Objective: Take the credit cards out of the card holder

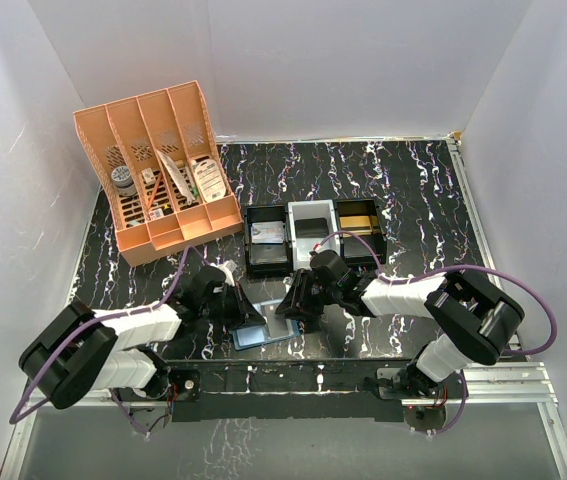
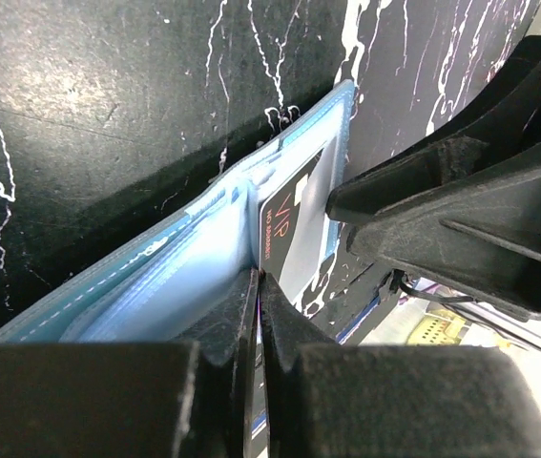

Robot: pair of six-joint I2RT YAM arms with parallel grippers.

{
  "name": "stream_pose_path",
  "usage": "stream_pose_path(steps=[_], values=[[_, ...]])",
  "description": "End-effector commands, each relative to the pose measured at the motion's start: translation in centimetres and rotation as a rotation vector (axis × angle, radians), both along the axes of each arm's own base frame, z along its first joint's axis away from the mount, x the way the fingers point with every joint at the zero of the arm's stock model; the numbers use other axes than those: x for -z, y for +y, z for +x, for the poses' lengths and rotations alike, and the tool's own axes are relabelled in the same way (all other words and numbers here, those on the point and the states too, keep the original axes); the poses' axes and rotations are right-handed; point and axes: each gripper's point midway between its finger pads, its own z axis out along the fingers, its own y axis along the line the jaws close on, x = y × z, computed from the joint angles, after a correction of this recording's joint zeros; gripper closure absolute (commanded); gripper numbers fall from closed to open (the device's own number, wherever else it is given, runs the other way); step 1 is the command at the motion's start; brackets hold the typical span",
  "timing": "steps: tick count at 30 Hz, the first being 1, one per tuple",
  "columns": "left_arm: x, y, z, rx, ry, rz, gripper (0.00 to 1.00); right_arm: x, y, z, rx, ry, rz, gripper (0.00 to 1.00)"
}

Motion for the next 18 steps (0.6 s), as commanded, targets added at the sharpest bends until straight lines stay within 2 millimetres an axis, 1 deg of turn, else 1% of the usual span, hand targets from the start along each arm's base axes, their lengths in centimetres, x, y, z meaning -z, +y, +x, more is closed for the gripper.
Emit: stream_pose_path(steps=[1,4,8,9,12,14,16,18], values=[[-3.5,-1.6,1.4,0.026,-0.108,-0.079,1.0,0.6,-0.1,-0.6,-0.026,-0.005,-0.025,0.66],[-3.8,-1.7,1.5,0.026,-0.116,-0.086,1.0,0.4,0.1,-0.7,-0.032,-0.006,-0.015,0.66],[-3.9,-2.2,1.6,0.044,-0.108,-0.102,1.0,0.2,0.4,-0.8,-0.04,-0.005,0.004,0.67],[-3.8,-2.4,1.5,0.052,-0.101,-0.108,0.98,0.2,0.4,-0.8,-0.041,-0.001,0.008,0.67],[-3.4,-2.8,1.5,0.065,-0.076,-0.112,0.89,0.2,0.5,-1.0,-0.042,0.006,0.021,0.67],[-3.3,-3.1,1.5,0.065,-0.067,-0.125,0.86,0.2,0.5,-1.1,-0.042,0.011,0.025,0.67],[-3.4,-3.2,1.6,0.062,-0.067,-0.13,0.84,0.2,0.5,-1.2,-0.043,0.014,0.027,0.67],[-3.3,-3.1,1.7,0.063,-0.068,-0.121,0.83,0.2,0.4,-1.2,-0.042,0.014,0.029,0.67]])
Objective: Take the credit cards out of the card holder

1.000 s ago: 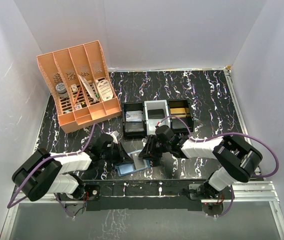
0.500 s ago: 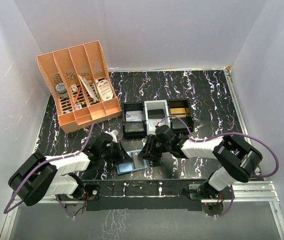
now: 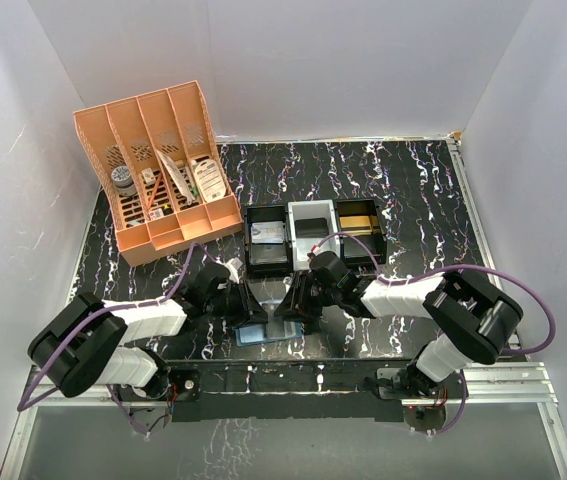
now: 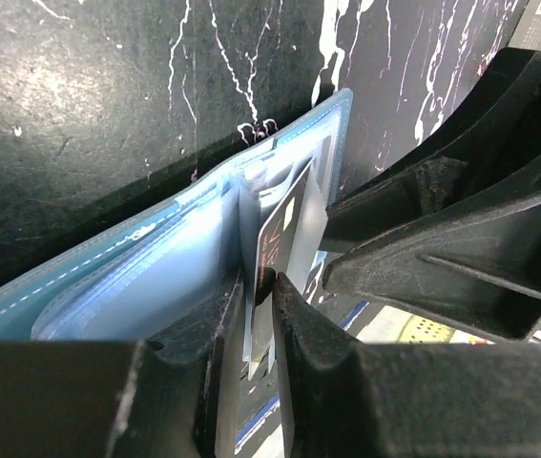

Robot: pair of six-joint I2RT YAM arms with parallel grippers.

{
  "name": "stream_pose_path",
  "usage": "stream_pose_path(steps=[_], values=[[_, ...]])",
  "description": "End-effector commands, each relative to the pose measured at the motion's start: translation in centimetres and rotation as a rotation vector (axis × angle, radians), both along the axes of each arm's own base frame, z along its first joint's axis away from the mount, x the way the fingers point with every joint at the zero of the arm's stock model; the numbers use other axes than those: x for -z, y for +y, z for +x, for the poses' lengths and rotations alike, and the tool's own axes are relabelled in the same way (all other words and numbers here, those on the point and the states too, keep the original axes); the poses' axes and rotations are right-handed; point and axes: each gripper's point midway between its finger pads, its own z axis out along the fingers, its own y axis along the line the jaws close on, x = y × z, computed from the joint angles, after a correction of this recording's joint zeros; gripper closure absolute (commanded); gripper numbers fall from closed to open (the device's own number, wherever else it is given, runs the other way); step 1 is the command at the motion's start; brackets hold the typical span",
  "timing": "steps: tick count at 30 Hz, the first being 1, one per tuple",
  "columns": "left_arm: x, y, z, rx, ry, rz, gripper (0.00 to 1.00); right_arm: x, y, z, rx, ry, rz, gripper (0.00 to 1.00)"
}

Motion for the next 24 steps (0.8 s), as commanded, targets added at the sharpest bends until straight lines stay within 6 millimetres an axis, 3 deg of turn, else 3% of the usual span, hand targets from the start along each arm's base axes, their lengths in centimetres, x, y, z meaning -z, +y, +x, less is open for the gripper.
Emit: stream_pose_path(steps=[1,3,9,24], values=[[-3.1,-2.1,1.4,0.034,-0.073,-0.096,0.83,0.5,0.0,-0.7,-0.018,0.007,0.004,0.67],[-3.0,-2.1,1.4,0.04,-0.075,-0.087,0.84,0.4,0.0,-0.8,-0.018,0.007,0.007,0.67],[-2.1,-1.2,1.3,0.041,-0.057,-0.007,1.0,0.8,-0.6,-0.5,0.004,0.002,-0.032,0.68],[-2.6,0.9,0.6,0.106,-0.098,0.132,1.0,1.3,-1.0,0.0,0.015,-0.007,-0.081,0.68]])
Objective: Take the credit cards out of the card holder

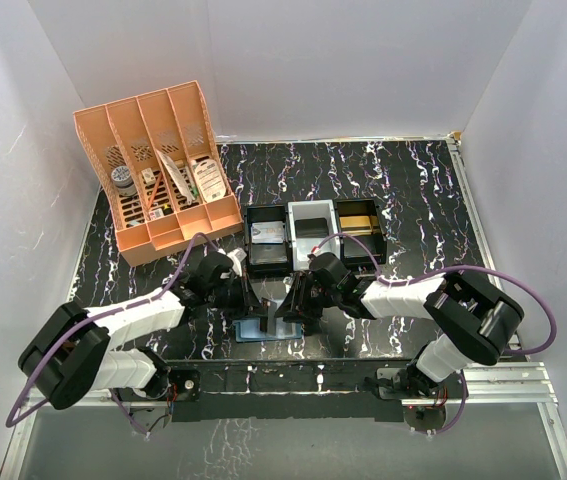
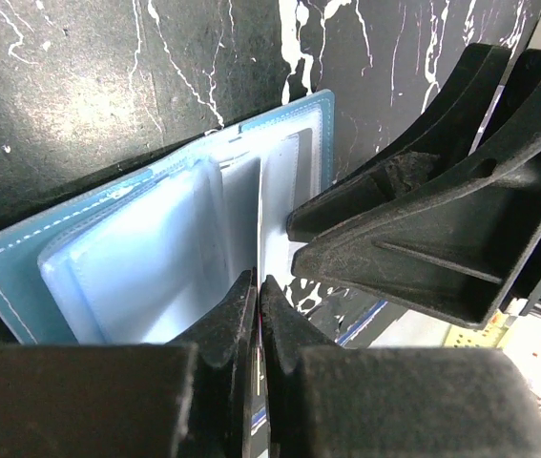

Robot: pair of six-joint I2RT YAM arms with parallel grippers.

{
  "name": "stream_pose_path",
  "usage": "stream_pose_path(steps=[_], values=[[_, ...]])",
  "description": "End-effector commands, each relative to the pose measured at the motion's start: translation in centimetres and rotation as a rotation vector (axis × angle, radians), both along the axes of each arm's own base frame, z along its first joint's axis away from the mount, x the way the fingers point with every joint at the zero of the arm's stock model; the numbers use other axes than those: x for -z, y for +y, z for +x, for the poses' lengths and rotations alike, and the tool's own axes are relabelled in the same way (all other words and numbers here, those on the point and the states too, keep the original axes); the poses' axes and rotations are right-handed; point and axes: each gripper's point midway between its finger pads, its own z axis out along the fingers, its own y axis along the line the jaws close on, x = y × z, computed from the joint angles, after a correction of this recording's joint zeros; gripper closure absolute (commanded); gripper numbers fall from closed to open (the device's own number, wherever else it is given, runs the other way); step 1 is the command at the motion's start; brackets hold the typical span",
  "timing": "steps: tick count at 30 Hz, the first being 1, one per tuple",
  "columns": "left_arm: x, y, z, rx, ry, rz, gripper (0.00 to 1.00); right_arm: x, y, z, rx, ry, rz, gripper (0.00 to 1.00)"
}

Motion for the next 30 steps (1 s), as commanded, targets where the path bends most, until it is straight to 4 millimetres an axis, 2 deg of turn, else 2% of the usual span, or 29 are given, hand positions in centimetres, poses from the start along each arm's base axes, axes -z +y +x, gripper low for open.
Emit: stream_pose_path(steps=[1,5,10,13,17,19,23,27,30], values=[[-0.8,0.4,-0.1,0.037,-0.025,0.035,1.0,1.0,-0.7,0.2,0.011,-0.008,-0.067,0.68],[-0.7,0.5,-0.1,0.04,-0.023,0.047,1.0,0.2,-0.4,0.5,0.006,-0.026,-0.056,0.67],[-0.6,0.6,-0.2,0.039,-0.021,0.054,0.99,-2.4,0.1,1.7,0.0,-0.103,-0.049,0.67],[-0.7,0.6,-0.2,0.036,-0.024,0.048,0.99,-4.6,1.1,2.4,-0.026,-0.154,-0.008,0.66],[-0.8,0.5,-0.2,0.033,-0.024,0.04,0.97,-6.3,2.8,2.2,-0.072,-0.16,0.084,0.66],[-0.9,0.4,-0.2,0.034,-0.022,0.033,0.96,-6.0,3.3,2.0,-0.08,-0.139,0.113,0.66],[-1.0,0.3,-0.3,0.035,-0.016,0.028,0.89,-3.5,2.9,1.5,-0.061,-0.065,0.078,0.67],[-1.1,0.2,-1.0,0.064,0.002,0.01,0.82,-1.0,1.5,0.9,-0.018,-0.021,0.014,0.67],[-1.2,-0.1,-1.5,0.095,0.013,-0.011,0.81,-0.3,0.9,0.8,-0.006,-0.012,-0.012,0.67]])
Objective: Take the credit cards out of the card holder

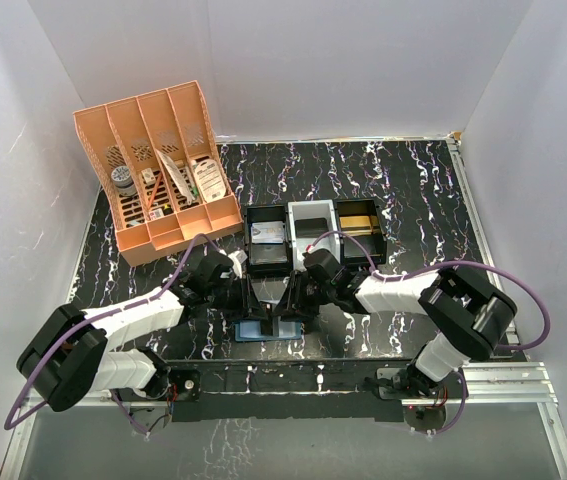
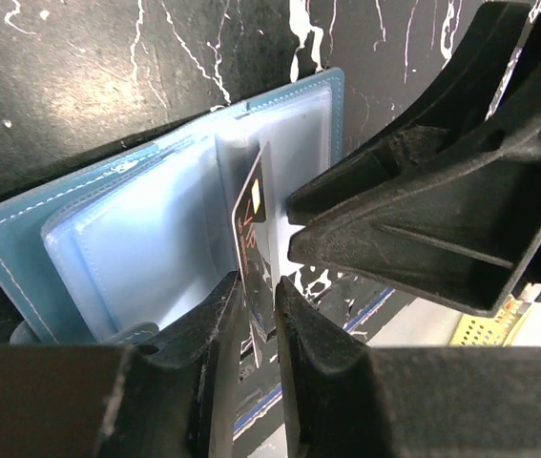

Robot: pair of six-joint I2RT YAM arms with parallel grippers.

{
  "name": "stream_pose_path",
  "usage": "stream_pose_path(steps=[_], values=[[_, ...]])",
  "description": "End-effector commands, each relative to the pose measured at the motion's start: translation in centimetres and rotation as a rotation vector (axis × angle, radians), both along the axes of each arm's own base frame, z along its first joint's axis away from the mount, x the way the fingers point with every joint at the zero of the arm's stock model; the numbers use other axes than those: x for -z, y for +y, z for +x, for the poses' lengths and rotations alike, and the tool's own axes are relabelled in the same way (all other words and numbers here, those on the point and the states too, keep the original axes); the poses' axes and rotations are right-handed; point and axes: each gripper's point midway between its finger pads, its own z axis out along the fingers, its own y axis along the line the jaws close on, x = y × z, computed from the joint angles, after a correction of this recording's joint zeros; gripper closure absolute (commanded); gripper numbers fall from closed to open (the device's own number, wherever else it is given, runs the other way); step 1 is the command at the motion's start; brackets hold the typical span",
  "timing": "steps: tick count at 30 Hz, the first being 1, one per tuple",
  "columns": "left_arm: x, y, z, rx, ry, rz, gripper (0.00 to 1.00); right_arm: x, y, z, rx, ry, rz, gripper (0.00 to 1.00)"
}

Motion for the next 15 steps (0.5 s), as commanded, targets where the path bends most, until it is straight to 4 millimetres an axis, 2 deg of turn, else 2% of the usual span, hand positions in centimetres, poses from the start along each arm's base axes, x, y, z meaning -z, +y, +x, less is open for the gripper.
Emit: stream_pose_path(steps=[1,8,11,13,15], values=[[-1.2,-0.8,-1.0,0.067,0.011,-0.062,0.81,0.0,0.0,0.4,0.029,-0.014,0.005,0.67],[-1.3,-1.5,-1.3,0.098,0.035,-0.092,0.87,0.2,0.1,0.5,0.031,-0.012,0.001,0.67],[-0.9,-0.9,-1.5,0.096,0.045,-0.047,0.92,0.1,0.1,0.5,0.033,-0.013,0.001,0.67],[-0.6,-0.5,-1.7,0.103,0.051,-0.023,0.99,0.0,0.1,0.6,0.035,-0.014,0.002,0.67],[-0.3,-0.1,-1.7,0.094,0.053,0.008,1.0,-0.1,0.2,0.7,0.035,-0.021,0.006,0.67]])
